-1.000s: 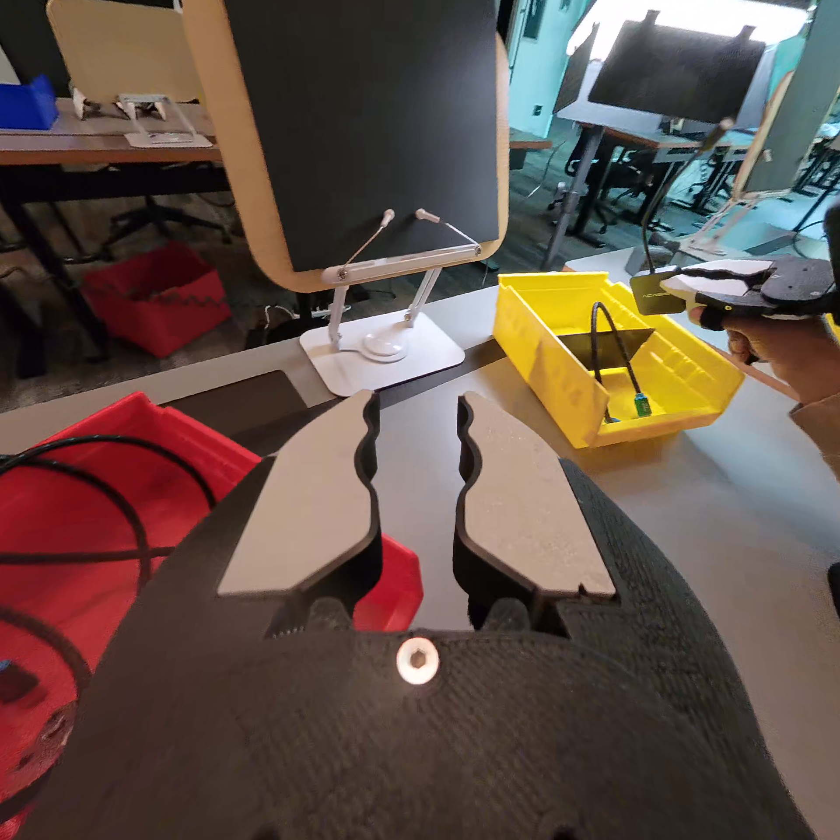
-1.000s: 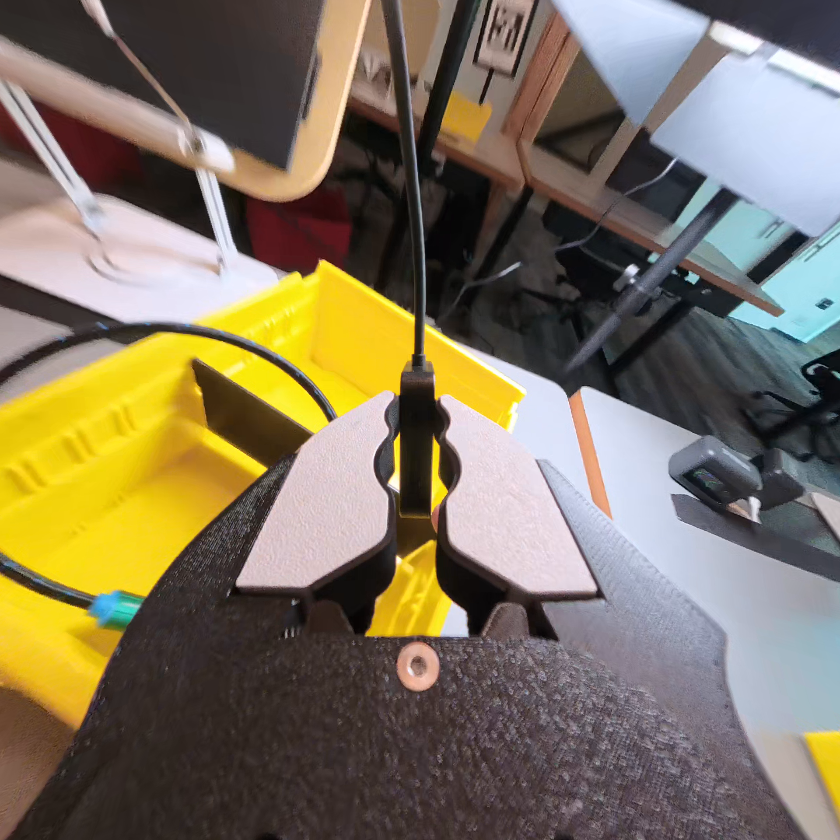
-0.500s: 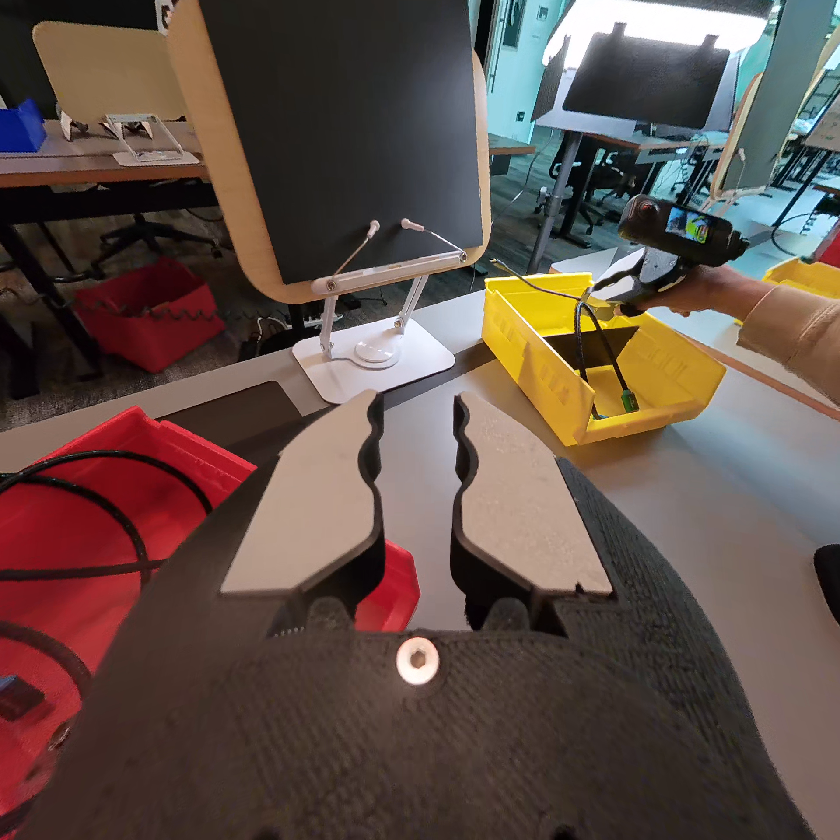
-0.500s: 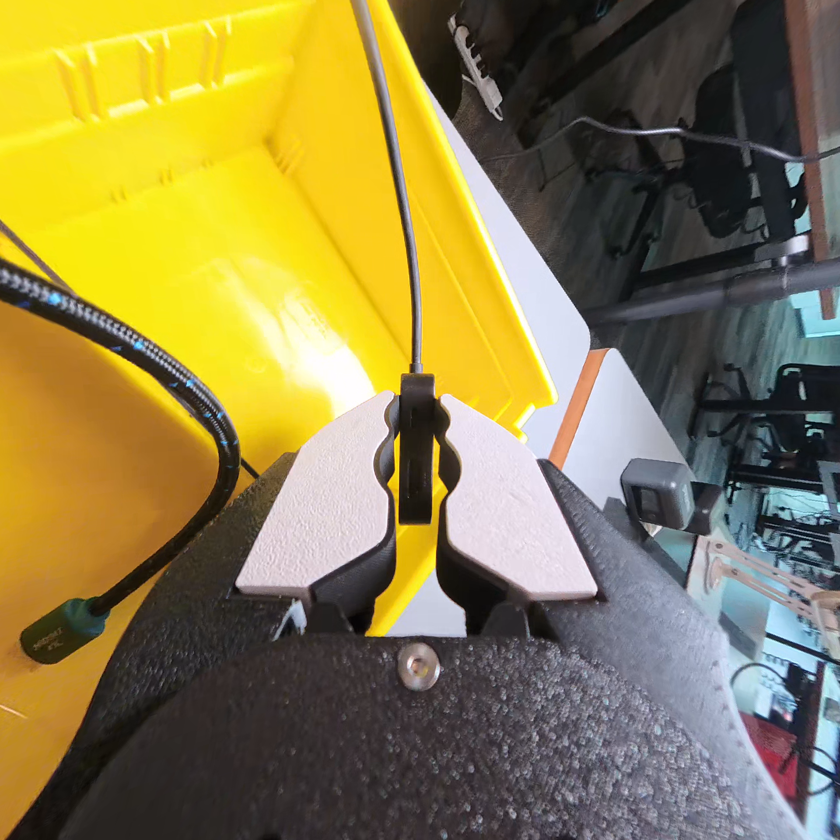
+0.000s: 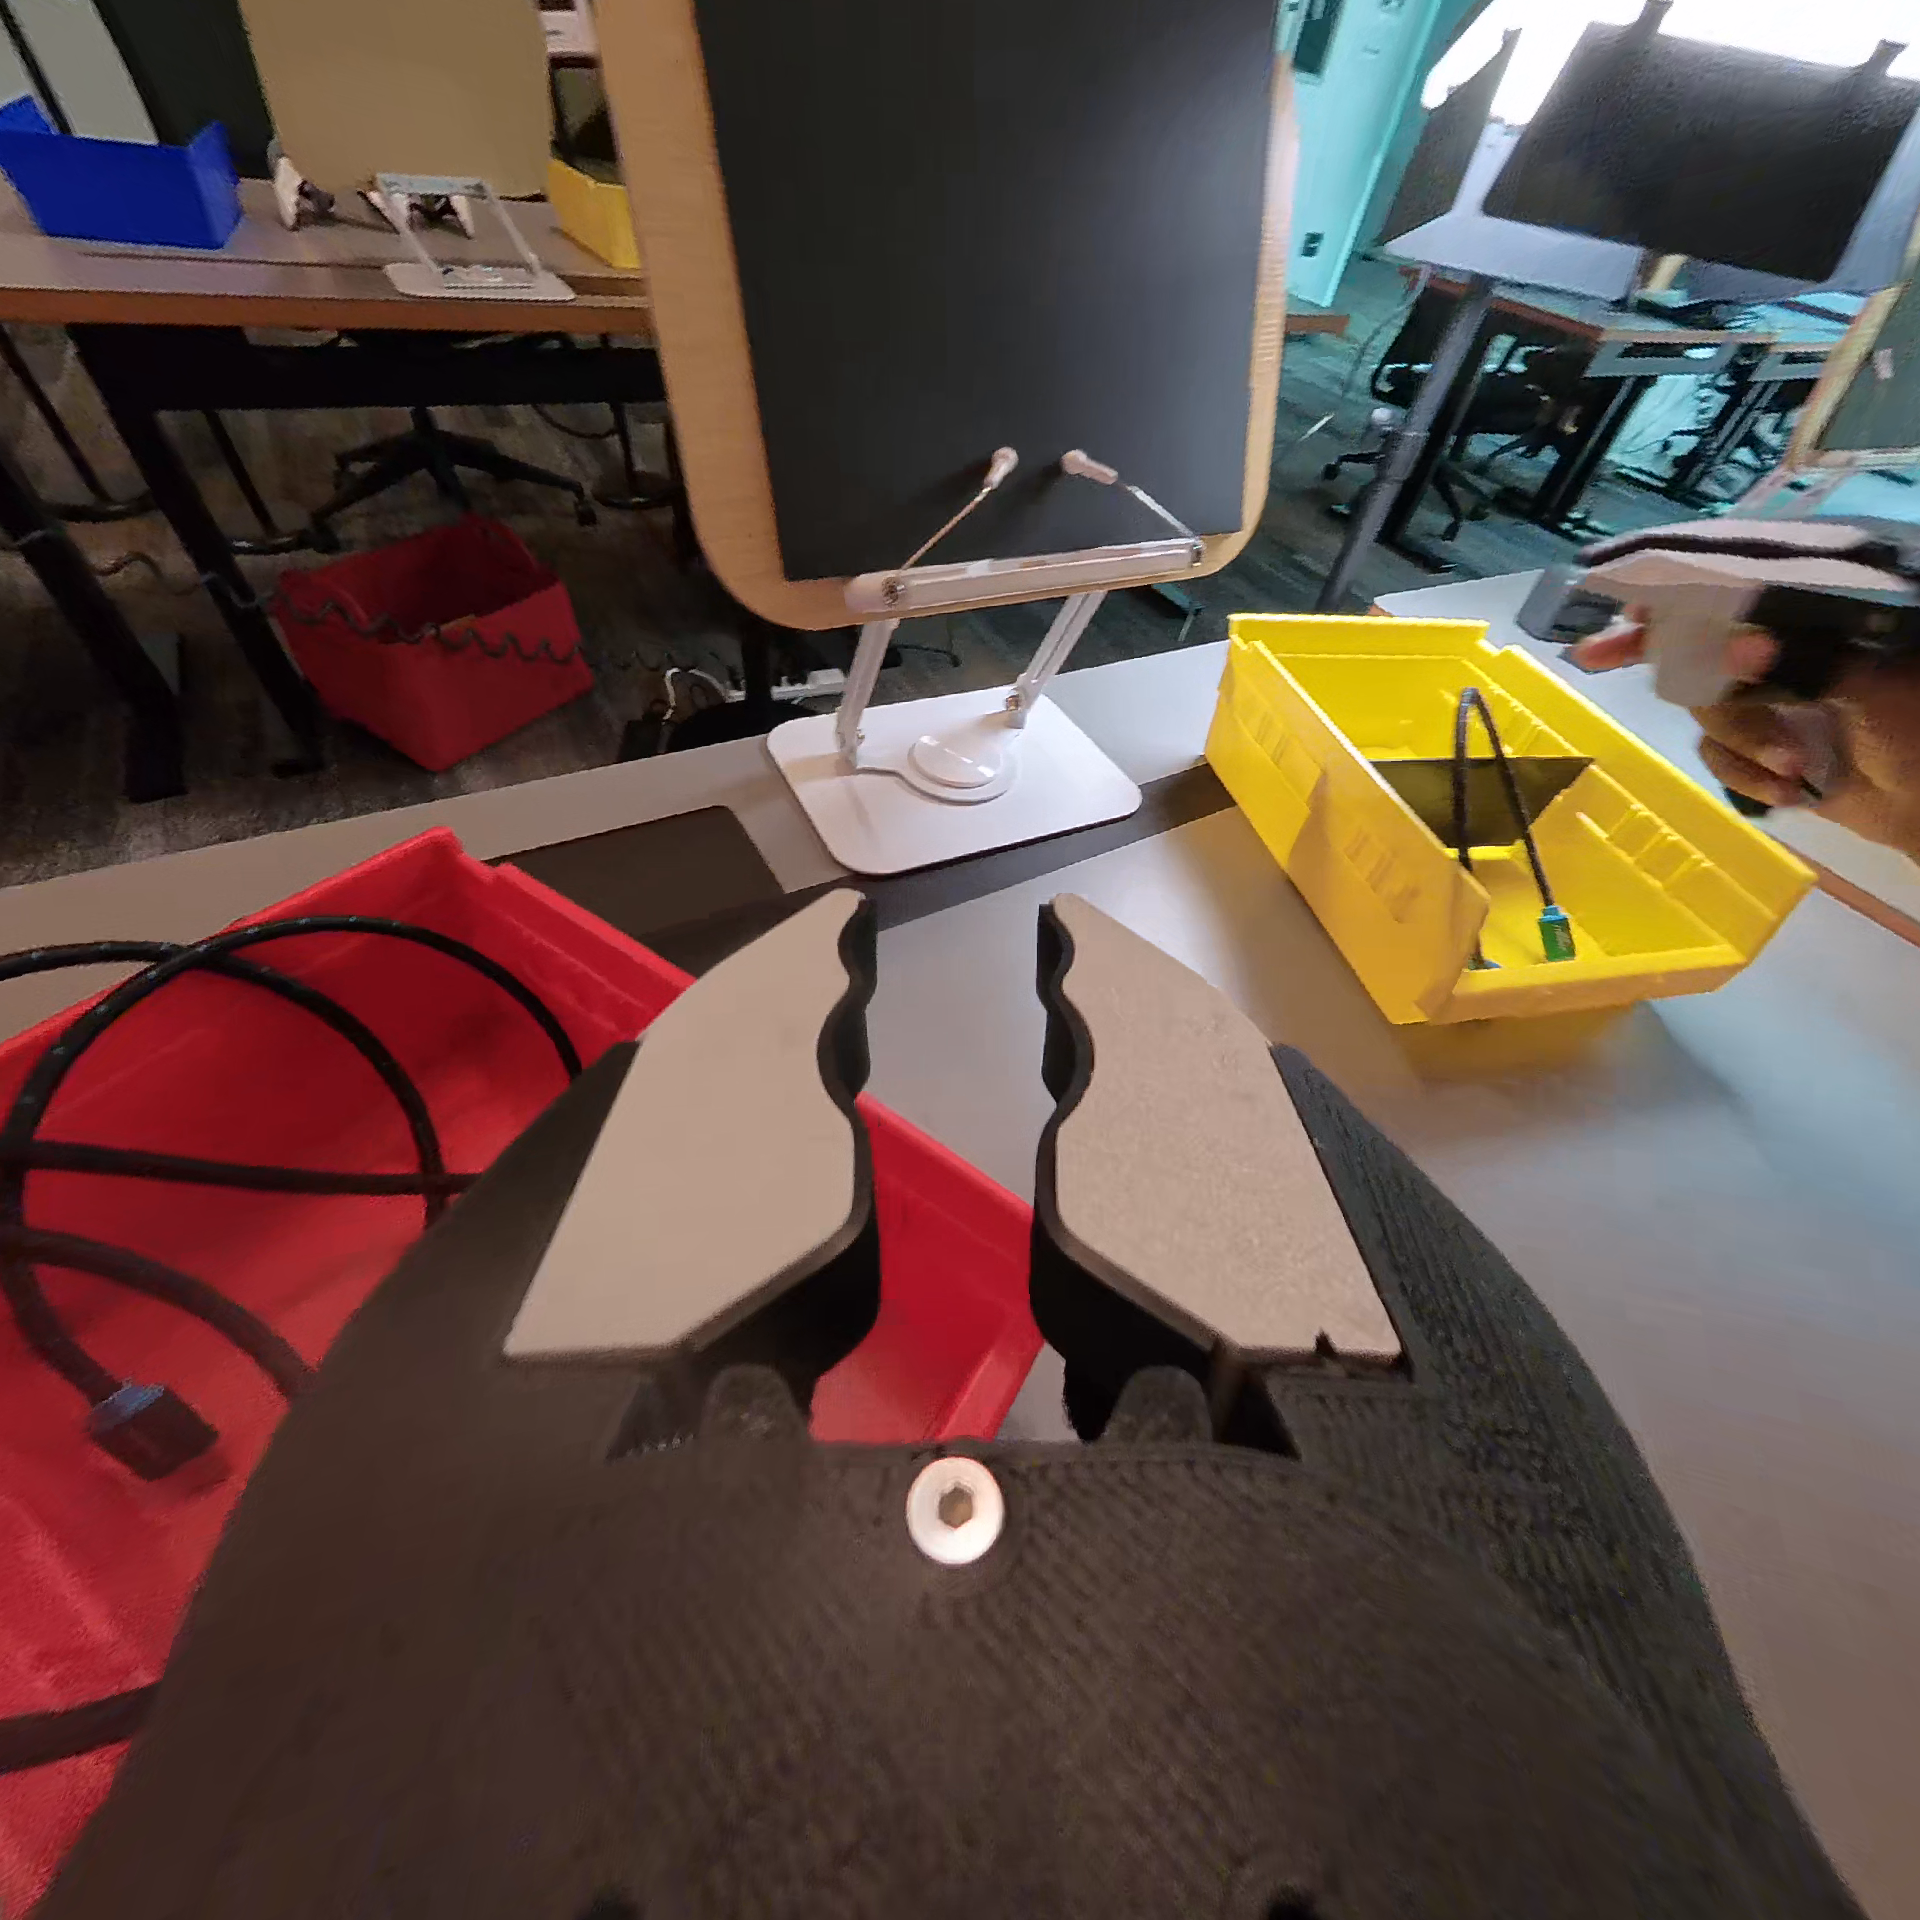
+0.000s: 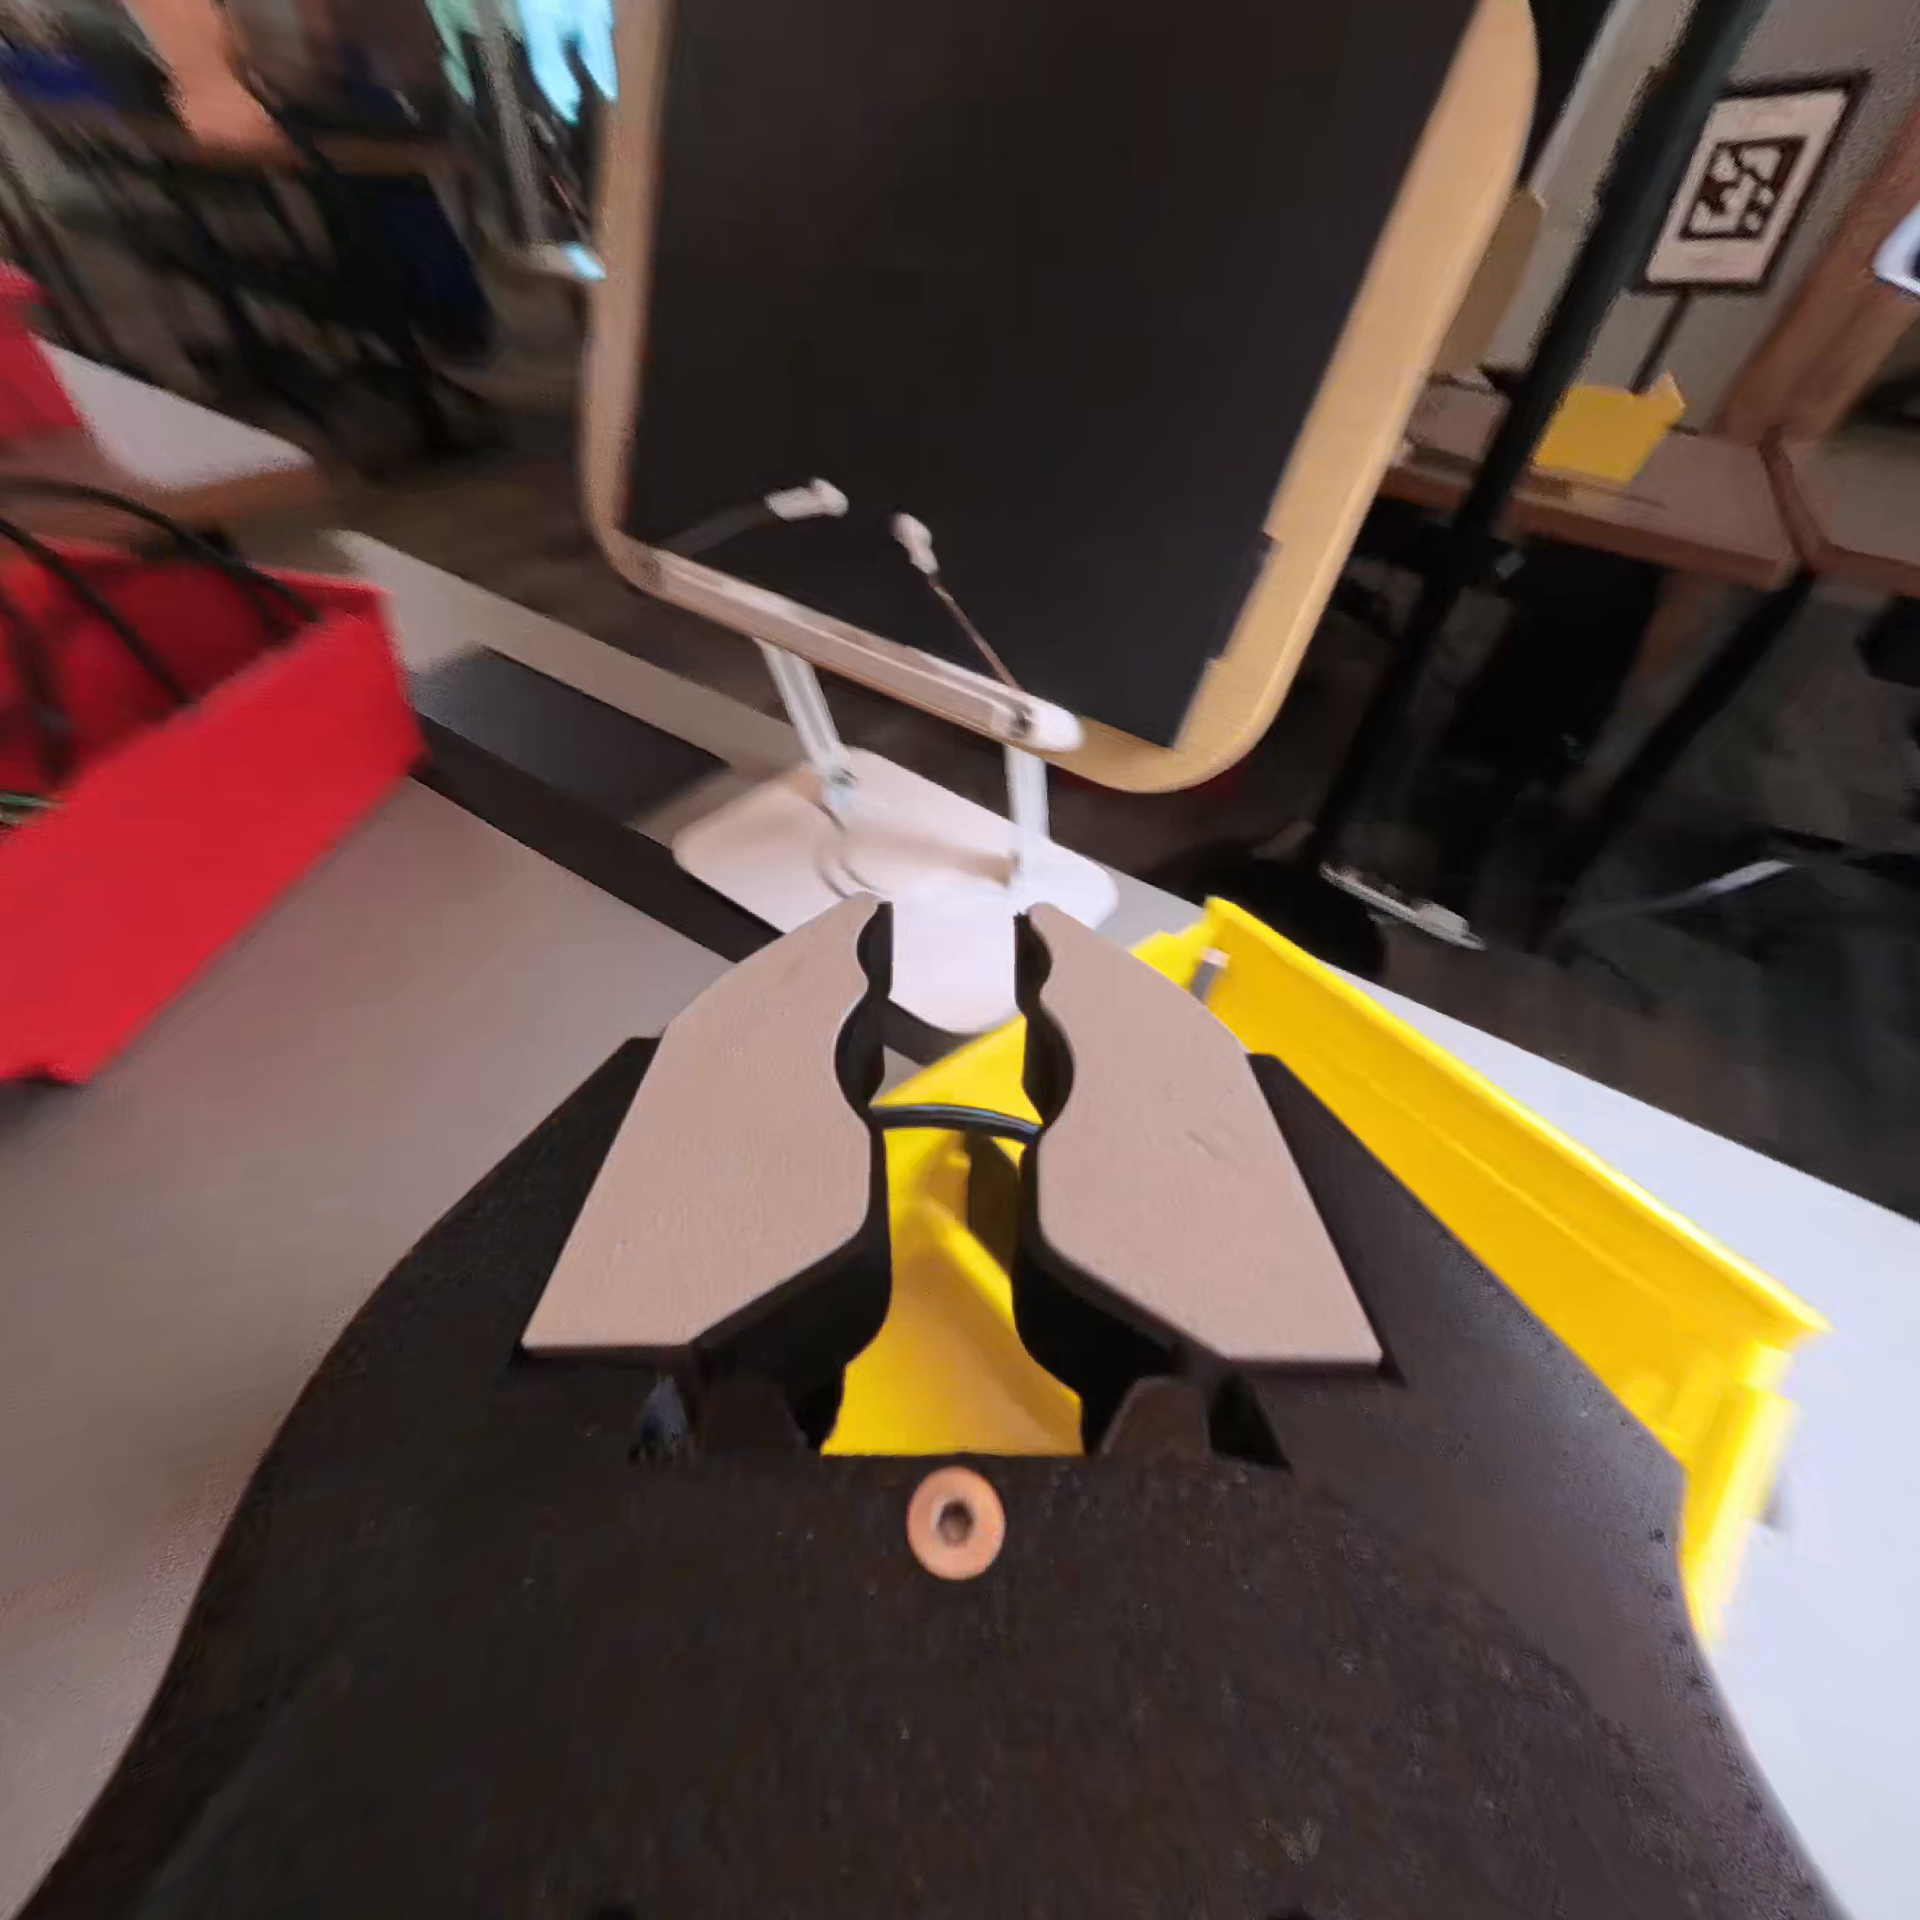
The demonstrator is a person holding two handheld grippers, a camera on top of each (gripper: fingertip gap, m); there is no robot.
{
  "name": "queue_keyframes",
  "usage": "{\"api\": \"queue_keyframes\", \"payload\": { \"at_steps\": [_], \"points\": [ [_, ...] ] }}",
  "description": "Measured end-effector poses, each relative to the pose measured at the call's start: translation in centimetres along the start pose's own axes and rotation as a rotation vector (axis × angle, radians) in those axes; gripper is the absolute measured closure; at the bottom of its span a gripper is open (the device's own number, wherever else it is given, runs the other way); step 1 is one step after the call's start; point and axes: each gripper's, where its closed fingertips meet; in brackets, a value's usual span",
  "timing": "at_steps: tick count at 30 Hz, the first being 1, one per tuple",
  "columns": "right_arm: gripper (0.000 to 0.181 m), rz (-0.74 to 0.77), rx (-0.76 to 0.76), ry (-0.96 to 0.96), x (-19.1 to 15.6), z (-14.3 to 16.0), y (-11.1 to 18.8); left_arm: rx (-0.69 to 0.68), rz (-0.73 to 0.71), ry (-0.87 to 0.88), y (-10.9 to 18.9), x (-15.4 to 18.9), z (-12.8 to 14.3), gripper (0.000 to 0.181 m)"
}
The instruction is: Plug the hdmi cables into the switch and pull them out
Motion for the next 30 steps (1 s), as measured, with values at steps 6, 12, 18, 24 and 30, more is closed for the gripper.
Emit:
{"api": "queue_keyframes", "payload": {
  "at_steps": [6,12,18,24,30],
  "points": [
    [0.160,-0.301,0.051,-0.145,-12.7,5.8,2.7,-0.082,-0.147,0.031,-0.2,-3.7,3.0,0.151],
    [0.162,-0.381,0.050,-0.122,-17.4,12.1,4.2,-0.231,-0.250,0.007,0.4,-6.2,6.1,0.149],
    [0.164,-0.391,0.160,-0.098,-16.6,12.2,4.8,-0.373,-0.308,-0.119,1.3,-6.5,7.1,0.149],
    [0.164,-0.340,0.165,-0.074,-15.8,12.8,4.3,-0.545,-0.308,-0.317,2.3,-6.2,6.8,0.150],
    [0.161,-0.307,0.124,-0.067,-15.7,13.7,3.9,-0.913,-0.022,-0.417,3.7,-7.1,11.0,0.149]
  ]
}}
Point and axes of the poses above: each gripper's, where its closed fingertips meet, y back along the fingers, z out of its underside, x = y × z across the jaws, and after that the axes turned 15 degrees about -y, right-handed
